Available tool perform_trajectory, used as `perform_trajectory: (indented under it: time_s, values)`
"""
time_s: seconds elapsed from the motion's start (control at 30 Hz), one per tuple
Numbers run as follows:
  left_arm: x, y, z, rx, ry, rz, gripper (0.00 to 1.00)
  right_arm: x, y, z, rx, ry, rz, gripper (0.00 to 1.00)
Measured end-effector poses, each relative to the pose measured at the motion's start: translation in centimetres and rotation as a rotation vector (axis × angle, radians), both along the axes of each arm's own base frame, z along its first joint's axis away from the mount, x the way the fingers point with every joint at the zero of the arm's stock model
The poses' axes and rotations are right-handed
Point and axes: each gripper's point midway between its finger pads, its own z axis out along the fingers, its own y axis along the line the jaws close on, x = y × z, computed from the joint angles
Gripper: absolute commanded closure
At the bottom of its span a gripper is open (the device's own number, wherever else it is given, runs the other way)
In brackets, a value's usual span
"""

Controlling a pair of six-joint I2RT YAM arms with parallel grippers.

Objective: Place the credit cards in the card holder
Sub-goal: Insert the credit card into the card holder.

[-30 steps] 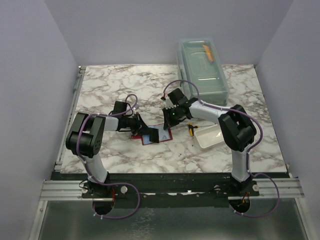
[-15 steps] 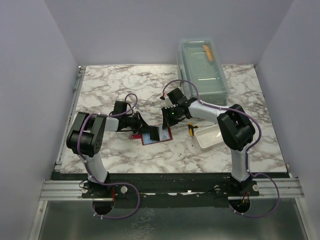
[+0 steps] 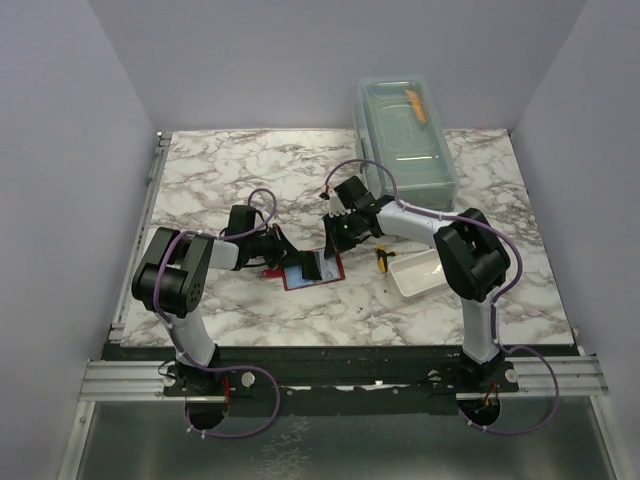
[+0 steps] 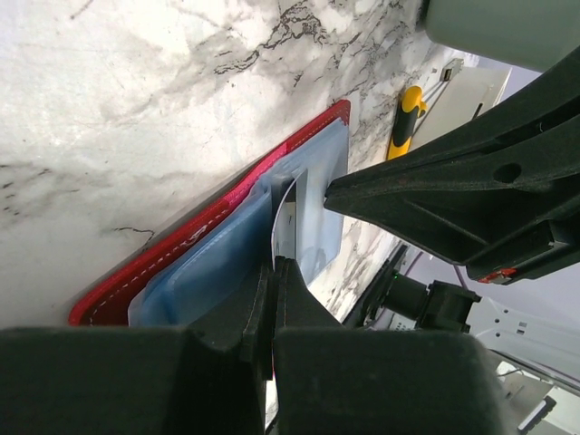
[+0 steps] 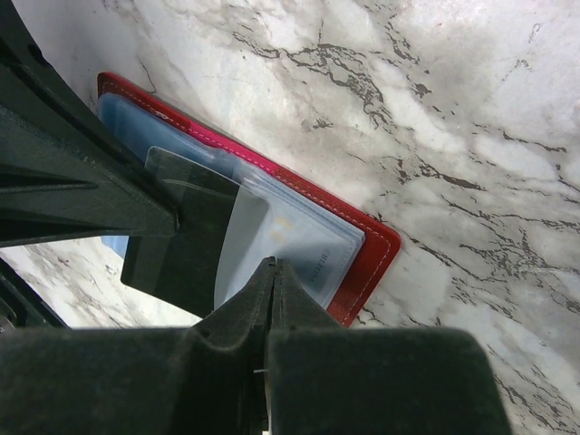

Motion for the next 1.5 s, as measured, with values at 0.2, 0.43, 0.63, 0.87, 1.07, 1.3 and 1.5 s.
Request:
perform_trajectory:
  time_s: [0.2, 0.43, 0.63, 0.87, 1.07, 1.3, 1.5]
  values:
    - [0.1, 0.1, 0.3, 0.024, -0.036, 0.002, 1.0, 0.0, 0.0, 0.0, 0.0, 0.0, 0.0, 1.0]
    - [-0.3, 0.4, 0.5, 0.078, -0.045, -0.018, 1.0, 0.0, 0.0, 0.0, 0.0, 0.0, 0.001, 1.0]
    - [-0.1, 0.6, 0.6, 0.109, -0.046, -0.043, 1.0, 0.0, 0.0, 0.0, 0.0, 0.0, 0.001, 1.0]
    - [0.0, 0.6, 0.3, 0.117, -0.042, -0.052, 1.0, 0.0, 0.0, 0.0, 0.001, 0.0, 0.001, 1.0]
    - [0.2, 0.1, 0.2, 0.104, -0.061, -0.045, 1.0, 0.0, 0.0, 0.0, 0.003, 0.0, 0.002, 1.0]
    - [0.0, -0.8, 0.0, 0.092, -0.108, -0.037, 1.0, 0.0, 0.1, 0.0, 0.009, 0.003, -0.001, 0.99]
    - [-0.1, -1.3, 0.1, 0.075, -0.087, -0.01, 0.74, 0.0, -0.4, 0.1, -0.017, 0.007, -0.046, 0.89]
